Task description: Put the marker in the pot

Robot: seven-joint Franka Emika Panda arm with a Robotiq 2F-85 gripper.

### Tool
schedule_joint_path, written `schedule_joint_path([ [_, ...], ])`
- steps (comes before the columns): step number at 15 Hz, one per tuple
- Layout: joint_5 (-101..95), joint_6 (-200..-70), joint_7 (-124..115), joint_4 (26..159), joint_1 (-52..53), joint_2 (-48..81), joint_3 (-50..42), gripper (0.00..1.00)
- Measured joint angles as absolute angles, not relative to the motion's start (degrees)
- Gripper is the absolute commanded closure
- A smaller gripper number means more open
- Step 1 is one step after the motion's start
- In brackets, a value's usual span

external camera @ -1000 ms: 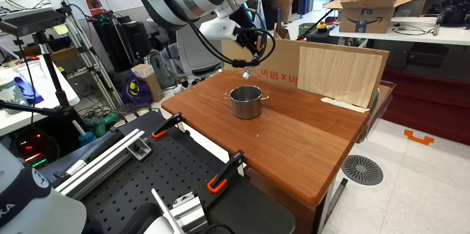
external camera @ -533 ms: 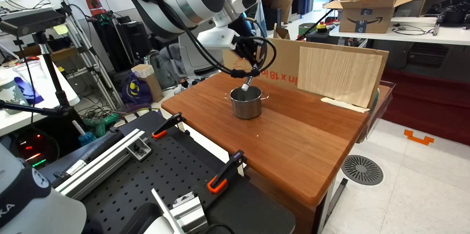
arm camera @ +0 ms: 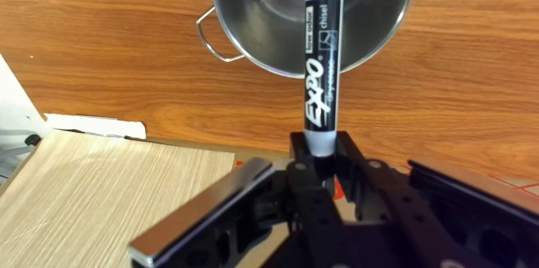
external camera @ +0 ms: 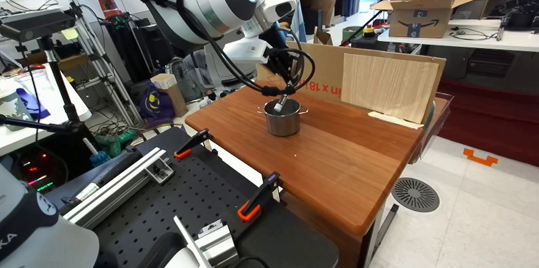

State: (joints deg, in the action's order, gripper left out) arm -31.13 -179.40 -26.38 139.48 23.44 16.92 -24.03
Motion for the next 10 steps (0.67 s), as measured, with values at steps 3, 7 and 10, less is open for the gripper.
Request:
schedule_joint_path([
  [3,-31.1,-179.4,-26.0,140.0,23.4,16.9,-24.0,0.95],
  [7,-31.1,-179.4,-25.5,140.2,23.4,17.3,-24.0,0.95],
  [10,-31.1,-179.3,-25.2,140.2,23.4,17.8,-24.0,0.95],
])
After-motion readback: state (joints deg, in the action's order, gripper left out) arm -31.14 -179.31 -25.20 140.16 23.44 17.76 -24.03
